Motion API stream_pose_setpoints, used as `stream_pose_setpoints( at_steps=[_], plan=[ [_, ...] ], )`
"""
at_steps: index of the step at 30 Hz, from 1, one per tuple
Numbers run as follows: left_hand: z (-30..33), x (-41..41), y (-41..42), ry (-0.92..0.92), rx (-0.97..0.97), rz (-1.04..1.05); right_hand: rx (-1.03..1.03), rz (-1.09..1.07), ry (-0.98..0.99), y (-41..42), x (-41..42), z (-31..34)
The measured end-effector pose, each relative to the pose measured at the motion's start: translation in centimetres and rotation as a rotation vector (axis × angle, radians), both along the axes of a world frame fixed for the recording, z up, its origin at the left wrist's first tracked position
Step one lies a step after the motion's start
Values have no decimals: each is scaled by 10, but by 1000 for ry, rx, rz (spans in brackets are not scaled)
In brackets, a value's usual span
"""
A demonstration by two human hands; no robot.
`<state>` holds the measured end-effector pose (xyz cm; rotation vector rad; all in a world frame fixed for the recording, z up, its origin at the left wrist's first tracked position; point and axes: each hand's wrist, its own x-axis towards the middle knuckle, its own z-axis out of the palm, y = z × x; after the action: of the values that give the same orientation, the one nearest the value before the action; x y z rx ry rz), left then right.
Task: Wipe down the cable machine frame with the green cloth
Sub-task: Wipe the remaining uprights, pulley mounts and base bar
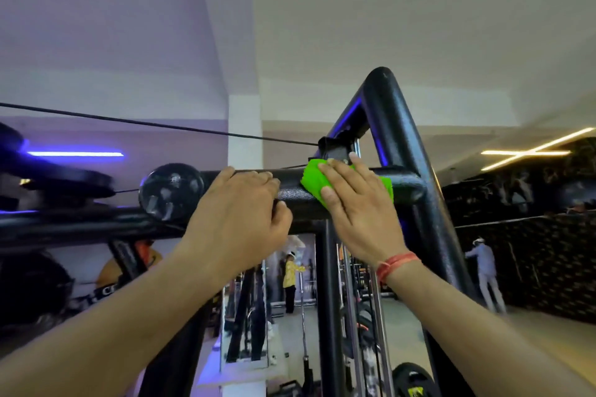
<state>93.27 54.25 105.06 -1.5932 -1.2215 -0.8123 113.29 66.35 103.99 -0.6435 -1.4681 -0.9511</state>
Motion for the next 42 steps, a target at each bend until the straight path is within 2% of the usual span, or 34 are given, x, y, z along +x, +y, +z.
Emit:
stream_pose_setpoints(
  at_steps=[4,5,7,9,10,14,15,20,22,24,25,29,33,35,39,42],
  plan=[
    [-5,-23,-11,5,-15,73,-82,87,378,2,-13,-8],
    [-5,-27,-14,6,-25,95,-103,80,362,-2,-30,-12],
    [-3,-35,-18,1,-40,129,-85,28,154,-9,-60,-16],
    [-2,-42,-22,1,-35,158,-49,-28,-48,-12,-63,-13],
    [-2,-46,-23,8,-33,174,-34,-44,-74,-11,-57,-9],
    [0,-67,-27,38,-38,192,-96,-2,204,-12,-54,-11],
    [1,-71,-27,48,-32,192,-113,5,211,-16,-67,-14],
    [1,-94,-31,41,5,123,-44,-51,-161,-28,-103,-9],
    [-1,-108,-33,22,9,78,-38,-19,-27,-26,-97,-4],
    [-3,-125,-33,-22,14,-5,-89,96,212,-31,-112,-8],
    [-4,-132,-34,-53,10,-72,-105,131,245,-36,-129,-10],
    [-12,-159,-28,-243,-82,-408,-100,236,62,-51,-193,-7],
    [-20,-177,-11,-498,-166,-801,-142,383,114,-64,-214,15],
    [-24,-181,-6,-646,-208,-982,-132,353,22,-67,-222,9],
    [-27,-190,11,-917,-322,-1201,-4,119,-288,-62,-212,-15],
    [-27,-194,20,-974,-407,-1267,17,58,-271,-64,-210,5]
  ],
)
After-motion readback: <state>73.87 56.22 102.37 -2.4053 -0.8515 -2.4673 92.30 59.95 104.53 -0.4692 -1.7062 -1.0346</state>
